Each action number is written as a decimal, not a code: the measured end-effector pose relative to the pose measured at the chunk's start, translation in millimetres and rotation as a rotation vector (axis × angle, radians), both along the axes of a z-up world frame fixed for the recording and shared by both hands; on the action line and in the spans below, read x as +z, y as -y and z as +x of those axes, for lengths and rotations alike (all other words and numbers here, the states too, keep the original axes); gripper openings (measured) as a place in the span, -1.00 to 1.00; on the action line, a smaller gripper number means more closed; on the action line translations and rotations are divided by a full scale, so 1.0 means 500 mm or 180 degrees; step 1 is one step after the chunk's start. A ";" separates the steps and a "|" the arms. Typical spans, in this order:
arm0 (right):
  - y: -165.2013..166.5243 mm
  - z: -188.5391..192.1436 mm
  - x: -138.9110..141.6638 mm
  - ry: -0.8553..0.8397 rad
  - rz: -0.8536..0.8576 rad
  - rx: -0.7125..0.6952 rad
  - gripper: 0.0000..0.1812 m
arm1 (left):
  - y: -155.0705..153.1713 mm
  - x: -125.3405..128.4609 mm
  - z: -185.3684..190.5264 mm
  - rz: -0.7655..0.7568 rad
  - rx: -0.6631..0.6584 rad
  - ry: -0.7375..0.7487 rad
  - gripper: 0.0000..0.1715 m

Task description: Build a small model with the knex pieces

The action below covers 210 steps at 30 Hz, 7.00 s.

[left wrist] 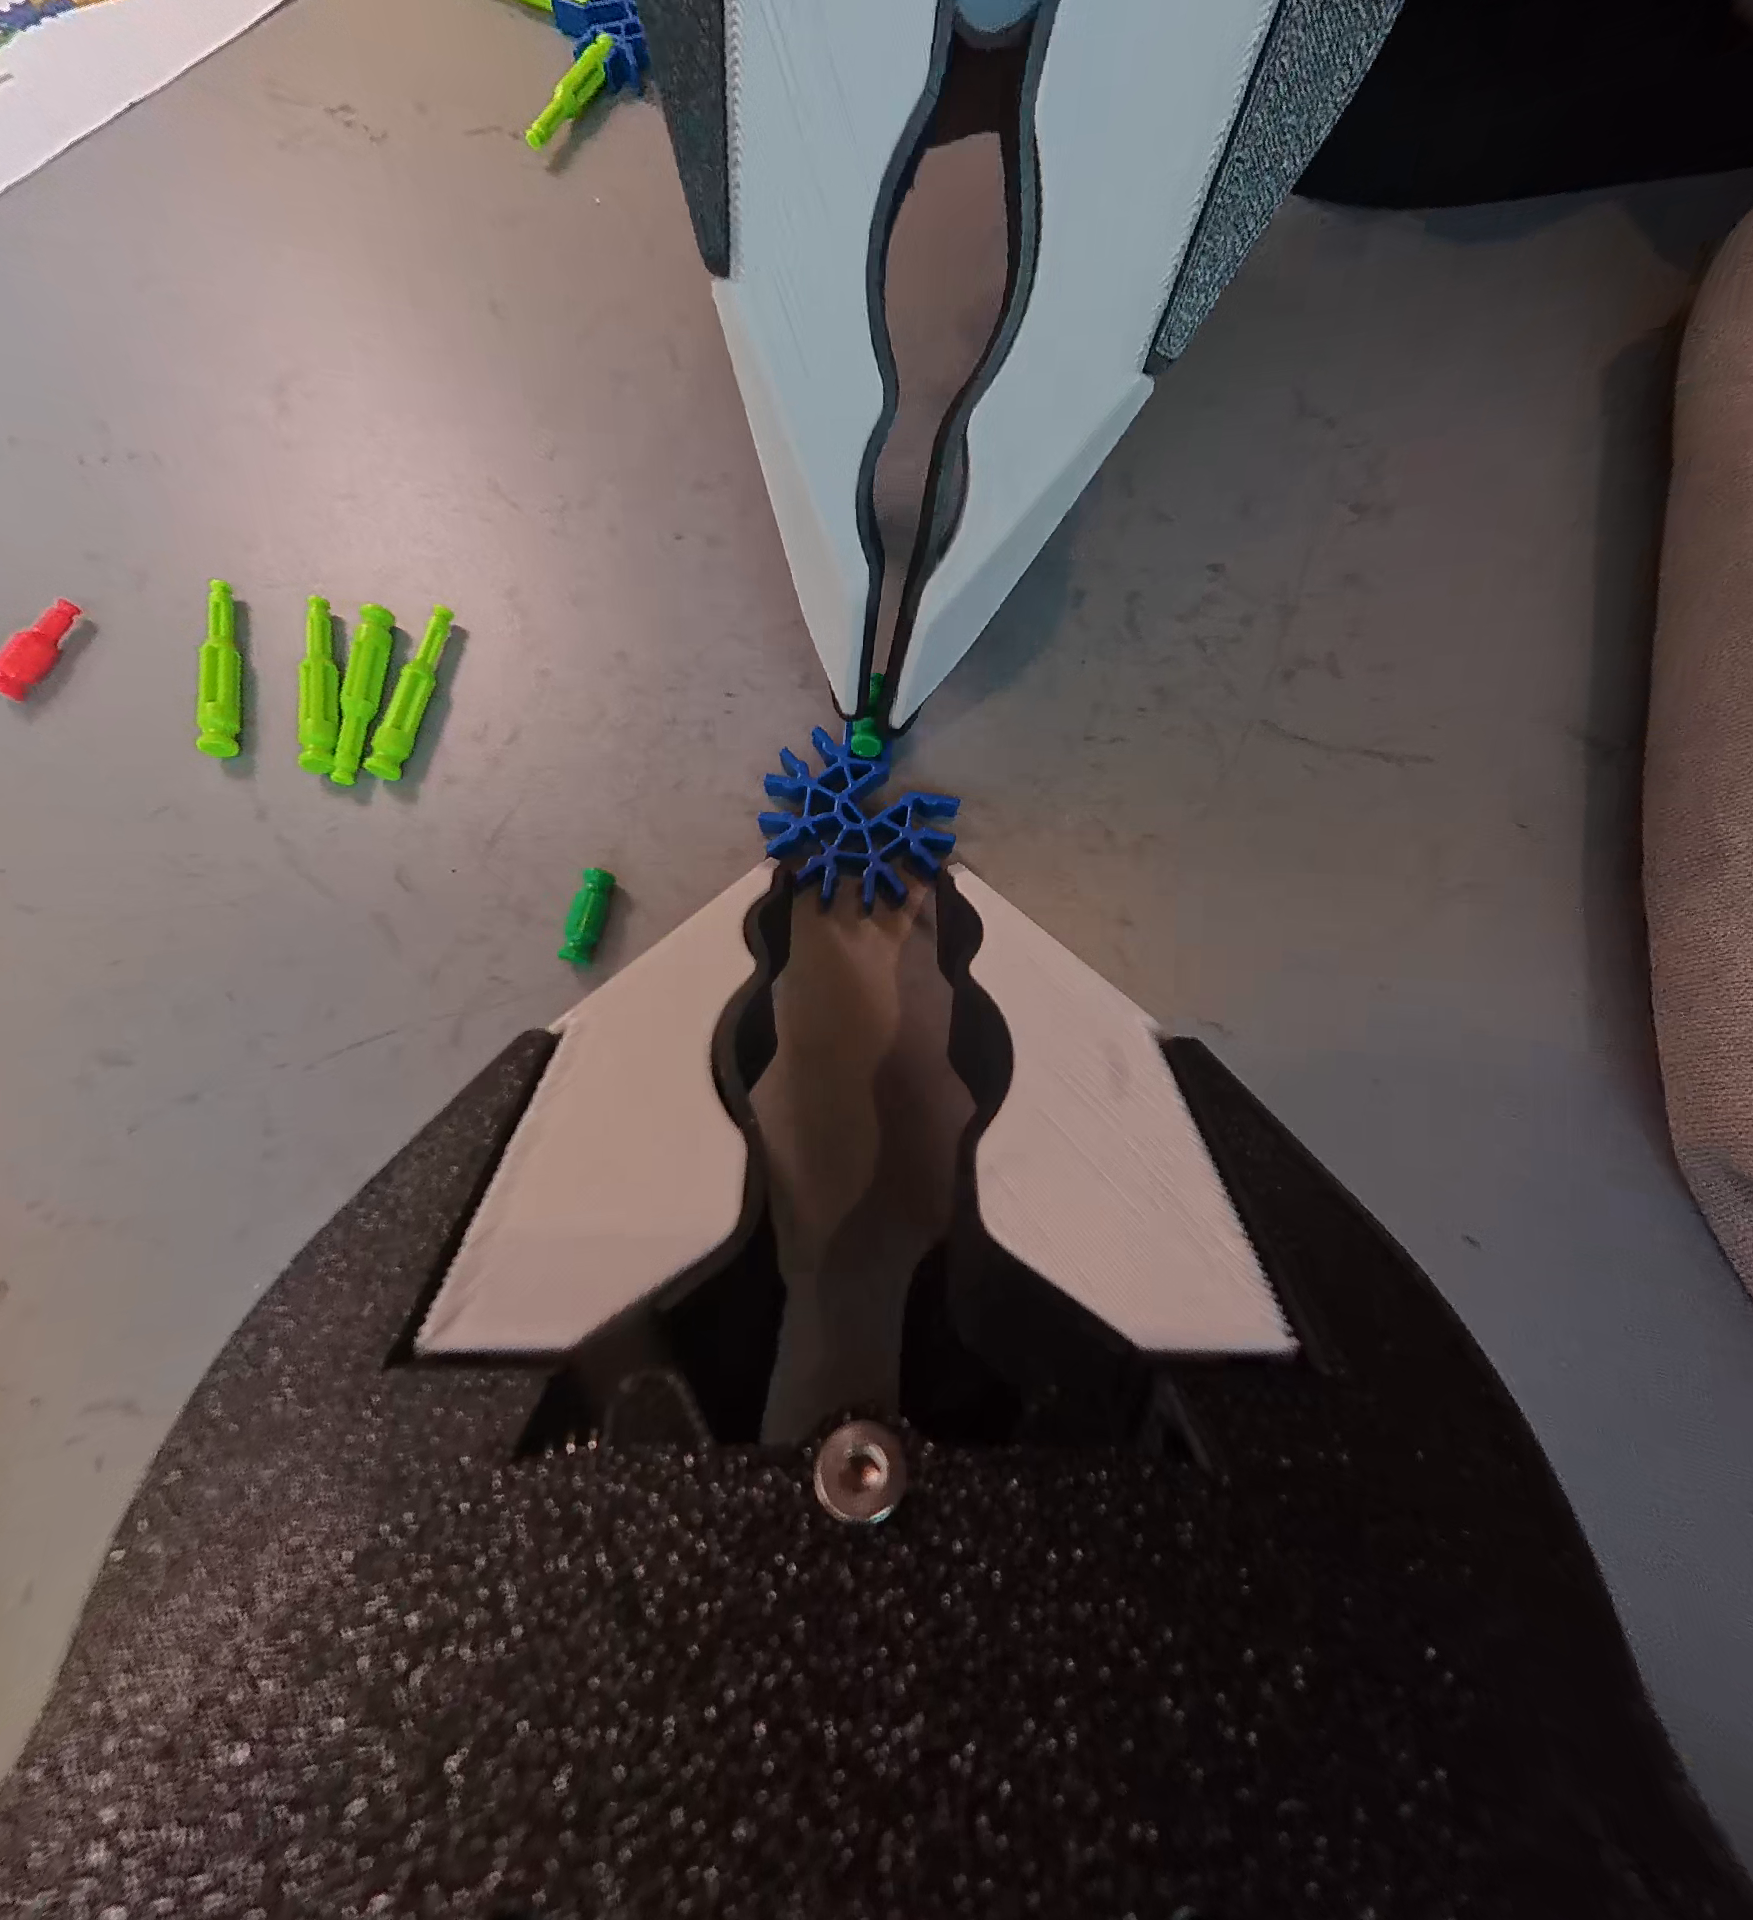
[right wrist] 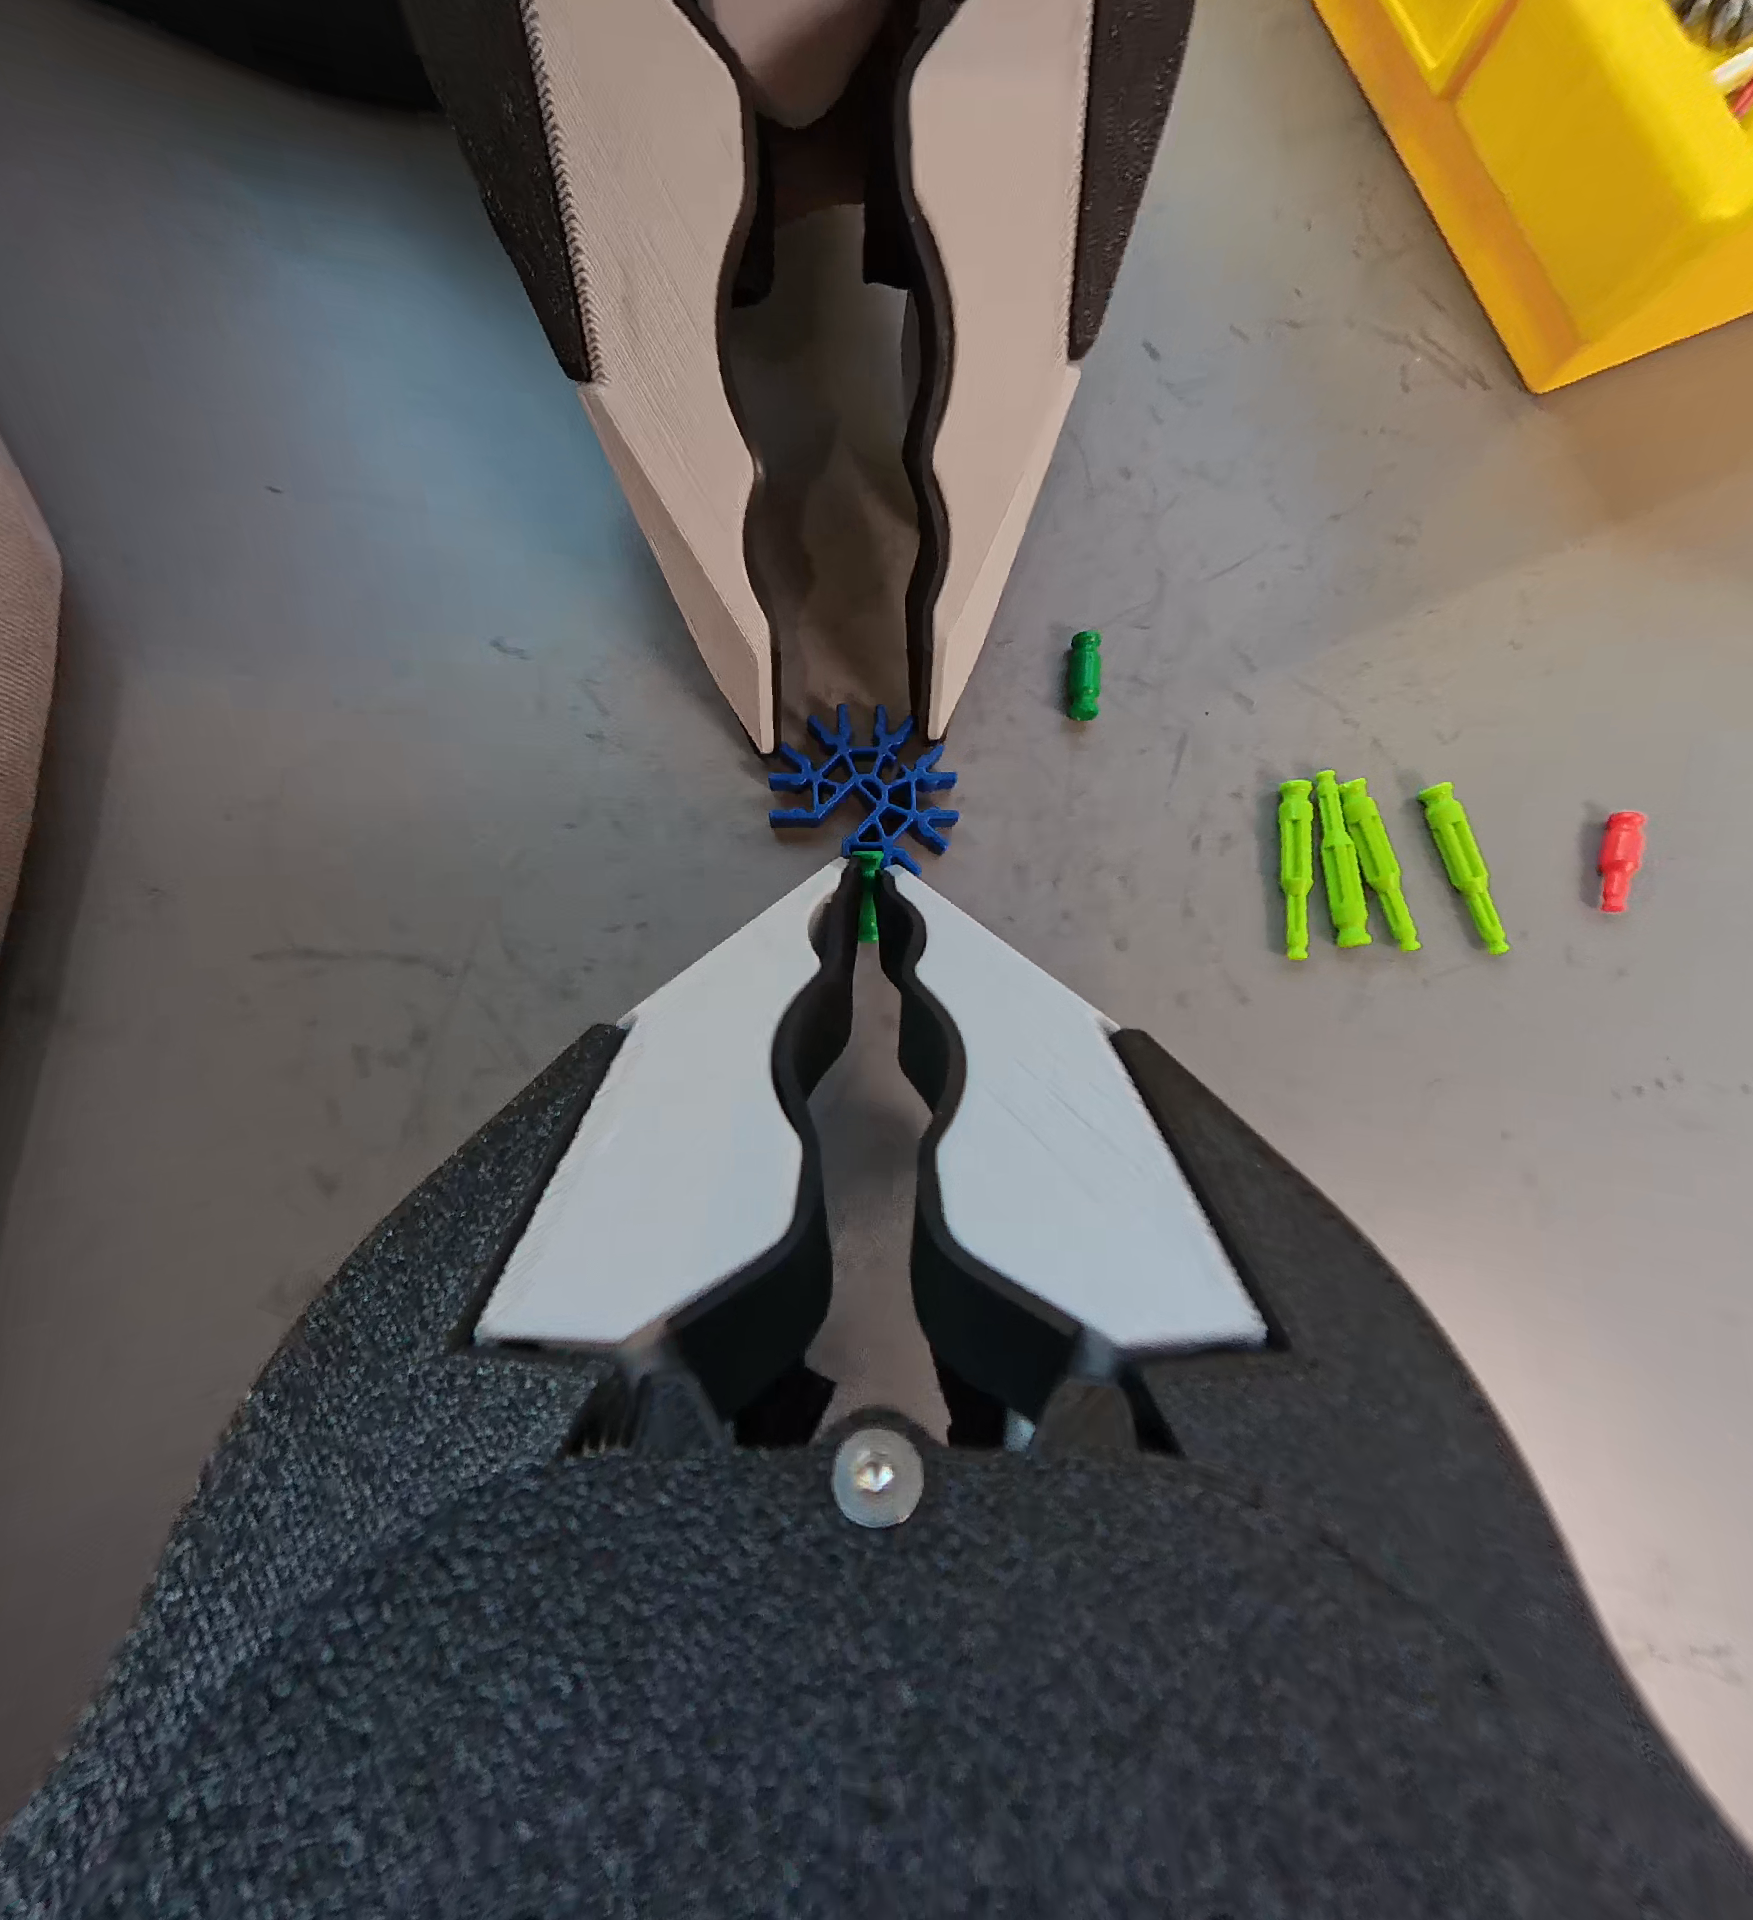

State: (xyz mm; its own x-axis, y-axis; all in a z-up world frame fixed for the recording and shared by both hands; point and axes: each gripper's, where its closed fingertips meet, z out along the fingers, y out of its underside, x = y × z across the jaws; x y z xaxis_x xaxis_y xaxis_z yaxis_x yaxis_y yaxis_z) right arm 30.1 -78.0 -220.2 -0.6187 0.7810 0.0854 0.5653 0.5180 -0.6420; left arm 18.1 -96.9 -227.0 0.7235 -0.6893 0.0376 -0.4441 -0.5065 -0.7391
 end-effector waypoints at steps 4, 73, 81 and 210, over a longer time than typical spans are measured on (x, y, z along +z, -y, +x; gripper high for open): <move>0.003 -0.003 -0.002 0.0400 0.0375 0.0215 -1.00 | 0.000 0.000 0.000 0.0031 -0.0017 -0.0022 -0.68; -0.003 0.006 0.024 0.0042 -0.0251 -0.0242 -0.84 | -0.006 0.027 -0.036 -0.0027 0.0192 0.0275 -0.65; -0.017 0.019 -0.009 0.0040 0.0047 -0.0282 -0.76 | -0.053 0.004 -0.105 0.0192 0.0644 -0.0121 -0.69; -0.034 0.013 -0.001 0.0831 -0.0038 -0.0643 -1.00 | -0.046 0.000 0.001 0.0194 0.0296 -0.0103 -0.66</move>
